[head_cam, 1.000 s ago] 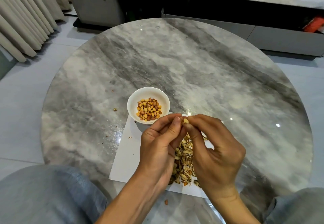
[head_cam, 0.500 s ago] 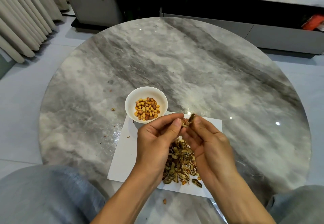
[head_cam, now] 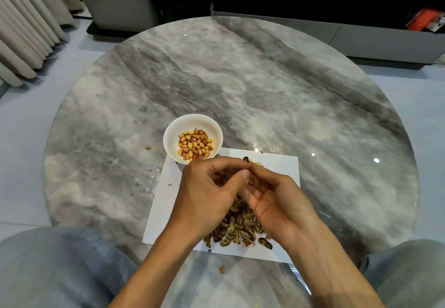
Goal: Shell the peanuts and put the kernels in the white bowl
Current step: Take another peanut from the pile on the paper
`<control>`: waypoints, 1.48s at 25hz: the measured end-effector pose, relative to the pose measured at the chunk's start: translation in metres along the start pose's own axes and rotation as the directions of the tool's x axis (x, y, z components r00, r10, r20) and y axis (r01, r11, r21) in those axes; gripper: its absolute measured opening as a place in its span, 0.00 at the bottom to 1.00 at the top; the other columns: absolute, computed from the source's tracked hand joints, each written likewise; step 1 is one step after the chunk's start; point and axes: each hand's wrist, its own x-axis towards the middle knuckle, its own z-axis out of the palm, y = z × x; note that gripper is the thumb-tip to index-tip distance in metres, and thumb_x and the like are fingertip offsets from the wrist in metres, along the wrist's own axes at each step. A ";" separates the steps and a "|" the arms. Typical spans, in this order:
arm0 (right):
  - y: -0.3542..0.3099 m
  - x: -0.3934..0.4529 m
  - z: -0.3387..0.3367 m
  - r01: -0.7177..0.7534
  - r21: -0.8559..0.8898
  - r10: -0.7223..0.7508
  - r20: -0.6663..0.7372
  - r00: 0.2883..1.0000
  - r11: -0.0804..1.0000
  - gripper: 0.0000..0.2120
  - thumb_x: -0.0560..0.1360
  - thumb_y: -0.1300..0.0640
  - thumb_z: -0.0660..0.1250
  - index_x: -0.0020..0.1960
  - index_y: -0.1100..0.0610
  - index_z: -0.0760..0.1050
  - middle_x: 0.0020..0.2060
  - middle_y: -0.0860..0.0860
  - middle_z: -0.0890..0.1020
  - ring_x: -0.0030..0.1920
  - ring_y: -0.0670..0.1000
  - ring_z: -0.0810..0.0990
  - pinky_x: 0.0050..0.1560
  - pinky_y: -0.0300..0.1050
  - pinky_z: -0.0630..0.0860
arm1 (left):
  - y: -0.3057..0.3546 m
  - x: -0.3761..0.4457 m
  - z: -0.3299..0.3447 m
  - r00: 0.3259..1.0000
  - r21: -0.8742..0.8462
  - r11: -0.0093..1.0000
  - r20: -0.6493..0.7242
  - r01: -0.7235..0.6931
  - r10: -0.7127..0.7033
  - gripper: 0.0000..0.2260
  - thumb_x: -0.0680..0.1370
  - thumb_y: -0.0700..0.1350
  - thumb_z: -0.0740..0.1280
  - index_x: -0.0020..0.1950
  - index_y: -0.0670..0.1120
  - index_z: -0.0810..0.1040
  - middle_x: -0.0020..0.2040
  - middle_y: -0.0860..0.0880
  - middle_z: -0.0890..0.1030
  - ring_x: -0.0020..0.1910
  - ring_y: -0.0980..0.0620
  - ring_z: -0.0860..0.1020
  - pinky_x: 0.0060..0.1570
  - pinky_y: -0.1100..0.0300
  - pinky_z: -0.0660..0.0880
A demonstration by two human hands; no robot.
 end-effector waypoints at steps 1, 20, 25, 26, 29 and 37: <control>0.001 0.001 -0.001 0.012 -0.006 -0.012 -0.014 1.000 1.000 0.11 0.78 0.71 0.62 0.58 0.72 0.77 0.56 0.68 0.82 0.59 0.62 0.82 0.49 0.49 0.84 | 0.000 0.000 -0.001 1.000 -0.016 0.999 -0.005 0.030 -0.030 0.10 0.75 0.38 0.74 0.47 0.54 0.86 0.43 0.57 0.86 0.45 0.58 0.84 0.49 0.58 0.81; -0.022 0.015 0.067 -0.025 -0.140 0.038 0.085 0.996 0.990 0.16 0.83 0.61 0.56 0.64 0.71 0.72 0.64 0.67 0.77 0.66 0.63 0.76 0.68 0.55 0.73 | -0.021 0.011 -0.033 0.950 0.696 0.702 0.094 0.152 -0.299 0.07 0.76 0.53 0.71 0.52 0.55 0.85 0.51 0.55 0.84 0.48 0.52 0.81 0.45 0.59 0.75; -0.030 0.033 0.118 0.008 -0.296 0.045 0.172 0.984 0.955 0.27 0.82 0.58 0.58 0.77 0.68 0.58 0.75 0.71 0.60 0.76 0.68 0.59 0.76 0.58 0.62 | -0.021 0.012 -0.035 0.947 0.696 0.701 0.096 0.156 -0.306 0.05 0.76 0.52 0.71 0.50 0.55 0.84 0.49 0.54 0.84 0.45 0.52 0.79 0.40 0.60 0.71; -0.030 0.032 0.110 0.103 -0.341 -0.042 0.180 0.983 0.934 0.25 0.82 0.59 0.59 0.76 0.66 0.62 0.72 0.69 0.67 0.73 0.67 0.67 0.73 0.57 0.68 | -0.021 0.012 -0.036 0.946 0.701 0.697 0.102 0.152 -0.308 0.05 0.76 0.52 0.71 0.49 0.54 0.84 0.49 0.54 0.84 0.45 0.52 0.80 0.41 0.59 0.73; -0.022 0.021 0.052 0.396 -0.859 -0.431 0.238 0.870 0.325 0.11 0.80 0.60 0.64 0.61 0.57 0.80 0.46 0.54 0.86 0.42 0.52 0.85 0.47 0.48 0.82 | -0.021 0.013 -0.042 0.947 0.718 0.677 0.078 0.163 -0.311 0.05 0.77 0.50 0.69 0.50 0.54 0.84 0.51 0.53 0.83 0.47 0.50 0.81 0.45 0.55 0.78; 0.004 0.041 -0.027 0.273 -0.874 -0.348 0.421 0.838 -0.402 0.10 0.77 0.53 0.70 0.58 0.50 0.83 0.42 0.48 0.82 0.43 0.50 0.79 0.44 0.43 0.73 | -0.018 0.012 -0.041 0.948 0.746 0.640 0.039 0.182 -0.315 0.08 0.78 0.50 0.68 0.56 0.55 0.82 0.58 0.50 0.82 0.53 0.47 0.81 0.51 0.52 0.79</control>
